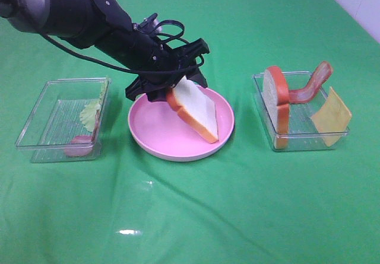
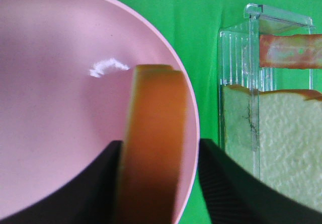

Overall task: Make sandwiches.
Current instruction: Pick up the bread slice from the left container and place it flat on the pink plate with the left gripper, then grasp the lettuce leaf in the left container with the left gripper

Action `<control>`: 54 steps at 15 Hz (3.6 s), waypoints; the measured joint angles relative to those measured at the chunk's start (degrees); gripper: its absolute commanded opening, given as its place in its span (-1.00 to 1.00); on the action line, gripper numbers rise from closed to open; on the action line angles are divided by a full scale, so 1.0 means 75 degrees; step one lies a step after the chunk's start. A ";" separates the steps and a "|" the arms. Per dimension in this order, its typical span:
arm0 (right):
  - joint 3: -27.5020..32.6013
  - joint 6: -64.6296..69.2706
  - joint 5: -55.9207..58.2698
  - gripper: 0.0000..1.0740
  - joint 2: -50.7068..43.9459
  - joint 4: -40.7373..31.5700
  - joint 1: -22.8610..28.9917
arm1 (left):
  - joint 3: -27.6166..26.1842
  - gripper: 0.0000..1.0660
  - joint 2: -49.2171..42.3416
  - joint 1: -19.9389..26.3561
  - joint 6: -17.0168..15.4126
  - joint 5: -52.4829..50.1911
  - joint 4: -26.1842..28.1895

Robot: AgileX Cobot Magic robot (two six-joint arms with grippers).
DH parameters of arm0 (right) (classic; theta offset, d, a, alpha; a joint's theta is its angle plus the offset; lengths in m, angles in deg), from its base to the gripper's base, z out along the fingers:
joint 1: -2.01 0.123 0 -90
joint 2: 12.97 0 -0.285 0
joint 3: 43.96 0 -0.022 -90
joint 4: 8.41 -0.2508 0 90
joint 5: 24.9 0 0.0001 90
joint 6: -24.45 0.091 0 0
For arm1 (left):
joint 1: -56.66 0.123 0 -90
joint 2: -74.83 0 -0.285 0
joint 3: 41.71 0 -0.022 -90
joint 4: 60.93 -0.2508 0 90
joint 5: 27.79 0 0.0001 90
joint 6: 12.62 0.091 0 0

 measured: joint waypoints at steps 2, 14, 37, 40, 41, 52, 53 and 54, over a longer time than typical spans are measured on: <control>0.0000 0.0000 0.0000 0.75 0.0000 0.0000 0.0000 | 0.0000 0.92 0.0000 0.0000 -0.0008 0.0160 -0.0168; 0.0000 0.0000 0.0000 0.75 0.0000 0.0000 0.0000 | -0.2490 0.92 0.0008 -0.0061 -0.2223 0.3713 -0.4782; 0.0000 0.0000 0.0000 0.75 0.0000 0.0000 0.0000 | -0.3820 0.92 0.0497 0.1238 -0.2002 0.5646 -0.6310; 0.0000 0.0000 0.0000 0.75 0.0000 0.0000 0.0000 | -0.3804 0.92 0.1062 0.1238 -0.2406 0.5638 -0.6310; 0.0000 0.0000 0.0000 0.75 0.0000 0.0000 0.0000 | -0.3804 0.92 0.1131 0.1238 -0.2498 0.5638 -0.6303; 0.0000 0.0000 0.0000 0.75 0.0000 0.0000 0.0000 | -0.3804 0.73 0.1467 0.1238 -0.2452 0.5569 -0.5722; 0.0000 0.0000 0.0000 0.75 0.0000 0.0000 0.0000 | -0.3804 0.60 0.1467 0.1238 -0.2452 0.5577 -0.5722; 0.0000 0.0000 0.0000 0.75 0.0000 0.0000 0.0000 | -0.3804 0.34 0.1467 0.1238 -0.2452 0.5592 -0.5768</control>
